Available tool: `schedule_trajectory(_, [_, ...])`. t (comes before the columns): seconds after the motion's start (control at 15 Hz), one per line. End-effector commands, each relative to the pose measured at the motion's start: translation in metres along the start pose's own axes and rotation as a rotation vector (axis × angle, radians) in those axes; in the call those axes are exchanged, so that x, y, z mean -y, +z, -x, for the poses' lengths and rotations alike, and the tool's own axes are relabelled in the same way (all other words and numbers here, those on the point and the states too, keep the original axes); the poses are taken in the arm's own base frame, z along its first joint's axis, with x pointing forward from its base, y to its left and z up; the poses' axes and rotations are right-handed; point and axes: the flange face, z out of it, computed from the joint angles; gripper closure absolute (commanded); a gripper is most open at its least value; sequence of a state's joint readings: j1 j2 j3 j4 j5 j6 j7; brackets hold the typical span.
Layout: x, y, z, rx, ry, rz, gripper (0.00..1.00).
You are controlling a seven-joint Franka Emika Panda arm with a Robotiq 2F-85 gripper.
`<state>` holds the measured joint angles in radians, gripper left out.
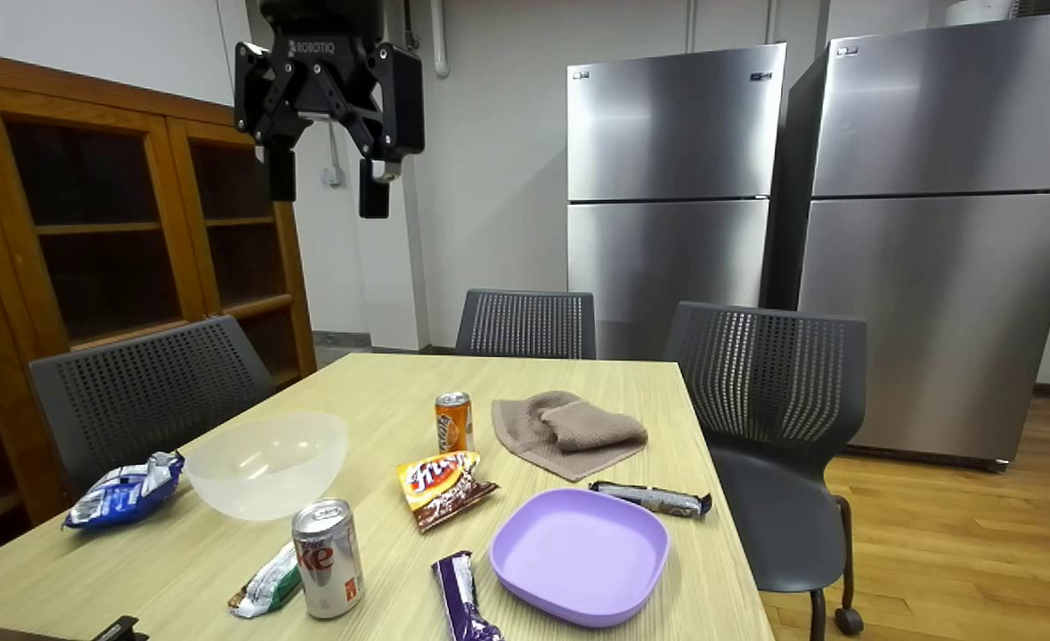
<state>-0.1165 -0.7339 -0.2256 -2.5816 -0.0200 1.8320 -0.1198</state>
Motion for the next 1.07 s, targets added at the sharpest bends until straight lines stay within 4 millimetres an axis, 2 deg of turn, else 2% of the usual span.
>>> schedule_trajectory(0.0, [0.0, -0.001, 0.0, 0.001, 0.0, 0.0, 0.0])
schedule_trajectory(0.13, [0.0, -0.001, 0.0, 0.001, 0.0, 0.0, 0.0])
schedule_trajectory(0.27, [0.0, 0.011, 0.003, 0.014, -0.02, 0.002, 0.0])
schedule_trajectory(0.73, [-0.016, 0.069, -0.004, 0.016, -0.081, 0.077, 0.0])
schedule_trajectory(1.0, [-0.026, 0.11, -0.012, 0.011, -0.163, 0.127, 0.0])
